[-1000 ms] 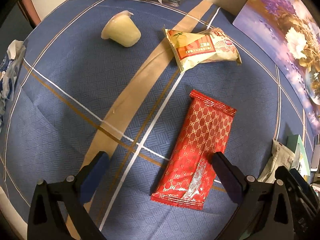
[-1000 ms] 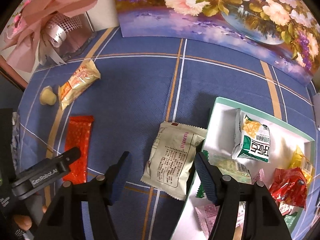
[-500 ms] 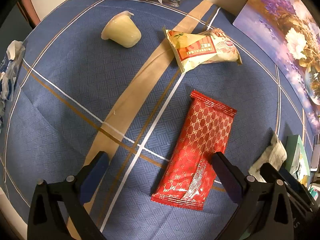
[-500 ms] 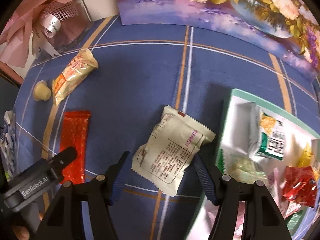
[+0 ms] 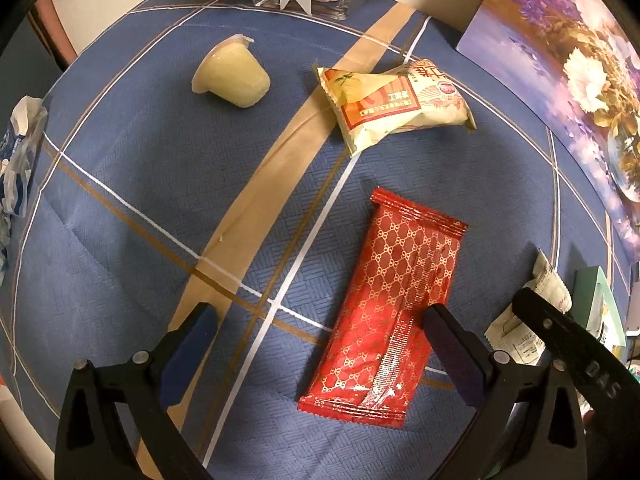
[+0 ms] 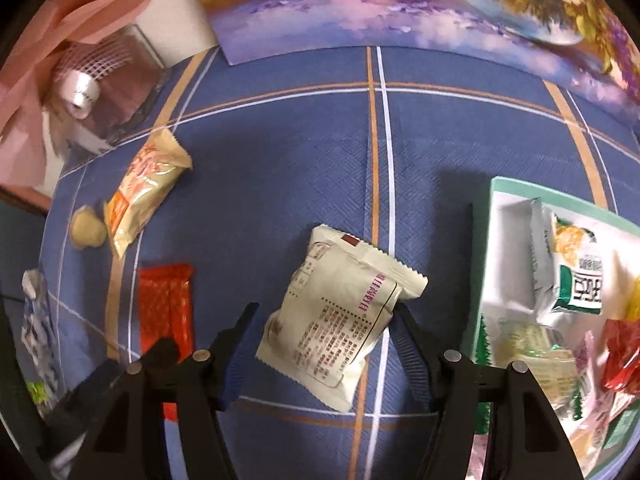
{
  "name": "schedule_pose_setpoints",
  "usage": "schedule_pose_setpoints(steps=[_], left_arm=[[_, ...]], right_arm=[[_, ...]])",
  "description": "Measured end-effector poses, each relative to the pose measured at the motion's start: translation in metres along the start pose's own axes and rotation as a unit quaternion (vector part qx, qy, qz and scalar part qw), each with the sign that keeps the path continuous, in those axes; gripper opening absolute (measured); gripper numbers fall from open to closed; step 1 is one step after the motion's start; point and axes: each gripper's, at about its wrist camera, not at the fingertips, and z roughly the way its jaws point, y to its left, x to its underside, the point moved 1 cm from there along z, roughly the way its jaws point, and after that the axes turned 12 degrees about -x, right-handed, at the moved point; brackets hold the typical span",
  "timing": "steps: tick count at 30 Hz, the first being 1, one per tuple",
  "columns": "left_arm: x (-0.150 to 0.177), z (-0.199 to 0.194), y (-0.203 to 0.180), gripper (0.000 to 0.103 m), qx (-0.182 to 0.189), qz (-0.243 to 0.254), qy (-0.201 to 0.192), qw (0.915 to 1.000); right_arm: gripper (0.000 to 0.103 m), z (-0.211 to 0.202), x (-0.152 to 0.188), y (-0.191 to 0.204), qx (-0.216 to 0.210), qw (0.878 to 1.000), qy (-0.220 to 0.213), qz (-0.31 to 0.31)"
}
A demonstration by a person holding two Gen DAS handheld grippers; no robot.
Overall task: Organize snacks
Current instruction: 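Lower left tool around the red patterned packet while right tool lowers around the white bag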
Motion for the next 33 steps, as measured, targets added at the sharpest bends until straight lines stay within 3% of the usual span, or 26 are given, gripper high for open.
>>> schedule_pose_setpoints(steps=[13,20,27,33], left_arm=[[0.001,-0.004,-0.005,0.103,0.001,0.009,-0.01,0.9999],[0.003,-0.011,-0.016,0.103,0.011,0.023,-0.023,0.9994],[0.01,-0.013,-0.037,0.103,-0.009,0.042,-0.036,0.9984],[0.014,-0.013,-0.047,0.103,-0.036,0.037,-0.018,0.9985]], right_arm=[[0.063,0.003,0.016,0.015,0.04,0.995,0.002,-0.09],[0.062,-0.003,0.029,0.011,0.038,0.995,-0.001,-0.092],[0.062,-0.008,0.037,0.005,0.04,0.994,-0.004,-0.1],[0.062,-0.004,0.034,0.011,0.04,0.994,-0.01,-0.106]])
